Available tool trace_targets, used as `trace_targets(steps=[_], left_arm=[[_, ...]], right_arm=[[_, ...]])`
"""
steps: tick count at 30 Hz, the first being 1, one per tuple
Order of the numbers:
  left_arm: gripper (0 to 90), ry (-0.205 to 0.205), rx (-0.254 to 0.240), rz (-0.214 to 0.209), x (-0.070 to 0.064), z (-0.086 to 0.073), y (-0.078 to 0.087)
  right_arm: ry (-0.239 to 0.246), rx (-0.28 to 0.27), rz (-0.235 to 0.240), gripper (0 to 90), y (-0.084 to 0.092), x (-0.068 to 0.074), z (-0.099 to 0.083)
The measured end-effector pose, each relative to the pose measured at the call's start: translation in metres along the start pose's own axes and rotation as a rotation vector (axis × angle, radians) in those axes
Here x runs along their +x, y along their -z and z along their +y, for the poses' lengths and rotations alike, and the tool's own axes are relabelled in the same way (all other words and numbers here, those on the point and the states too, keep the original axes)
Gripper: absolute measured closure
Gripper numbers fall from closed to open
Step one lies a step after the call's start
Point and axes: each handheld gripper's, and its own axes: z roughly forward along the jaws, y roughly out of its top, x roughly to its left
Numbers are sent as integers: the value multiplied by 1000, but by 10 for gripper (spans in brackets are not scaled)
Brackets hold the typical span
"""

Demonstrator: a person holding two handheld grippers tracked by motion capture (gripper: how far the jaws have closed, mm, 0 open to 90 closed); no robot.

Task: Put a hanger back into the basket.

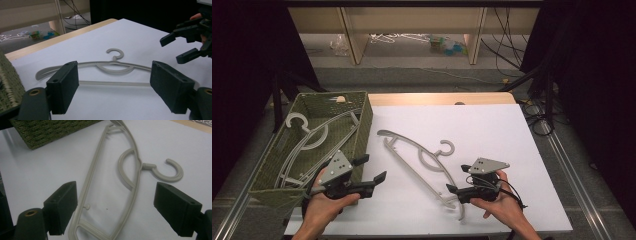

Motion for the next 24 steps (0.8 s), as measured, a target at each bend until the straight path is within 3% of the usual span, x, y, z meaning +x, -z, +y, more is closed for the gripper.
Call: trace_targets(steps=[6, 9, 18, 20, 24], left_arm=[[227, 3, -18, -32, -16, -8, -2], [226, -16, -11, -52, -22, -14, -6], [223, 18, 24, -74, -29, -33, -18], [223, 27, 22, -73, -30, -37, -21], [222, 17, 43, -78, -32, -41, -23]], right_arm=[[17, 7, 13, 201, -2, 0, -2], [13, 9, 10, 201, -2, -1, -2], [4, 20, 10, 199, -3, 1, -3], [20, 13, 9, 199, -3, 1, -3], [19, 16, 13, 199, -3, 2, -2]])
